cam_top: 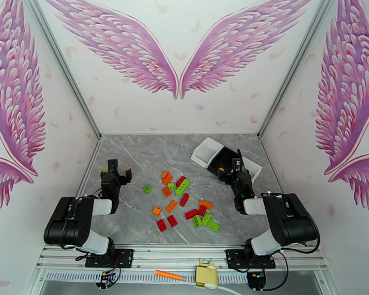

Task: Sort the legos into containers by color

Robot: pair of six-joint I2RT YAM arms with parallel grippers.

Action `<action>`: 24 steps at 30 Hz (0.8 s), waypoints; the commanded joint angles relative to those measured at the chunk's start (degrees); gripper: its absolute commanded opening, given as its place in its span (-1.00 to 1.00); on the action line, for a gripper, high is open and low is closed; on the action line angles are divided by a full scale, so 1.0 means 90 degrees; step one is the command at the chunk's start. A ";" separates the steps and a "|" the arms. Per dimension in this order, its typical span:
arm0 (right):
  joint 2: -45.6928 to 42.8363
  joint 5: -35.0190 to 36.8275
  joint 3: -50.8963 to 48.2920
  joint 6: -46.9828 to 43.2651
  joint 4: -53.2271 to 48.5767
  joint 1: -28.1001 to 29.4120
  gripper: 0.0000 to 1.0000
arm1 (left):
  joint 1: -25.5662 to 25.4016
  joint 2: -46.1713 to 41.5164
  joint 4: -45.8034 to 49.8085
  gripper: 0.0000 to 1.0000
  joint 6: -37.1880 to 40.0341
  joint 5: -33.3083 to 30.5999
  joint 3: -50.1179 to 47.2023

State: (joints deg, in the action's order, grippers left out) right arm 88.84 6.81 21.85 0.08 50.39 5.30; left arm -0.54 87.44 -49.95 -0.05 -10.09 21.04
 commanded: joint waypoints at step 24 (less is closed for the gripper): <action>0.0010 0.0063 0.0033 -0.0105 0.0087 0.0071 0.97 | -0.0051 -0.0106 0.0105 0.98 0.0061 0.0111 0.0123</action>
State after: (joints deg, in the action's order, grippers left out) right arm 88.84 6.87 21.85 -0.10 50.39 5.43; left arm -0.58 87.42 -49.95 -0.03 -9.87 21.04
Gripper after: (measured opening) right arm 0.986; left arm 0.991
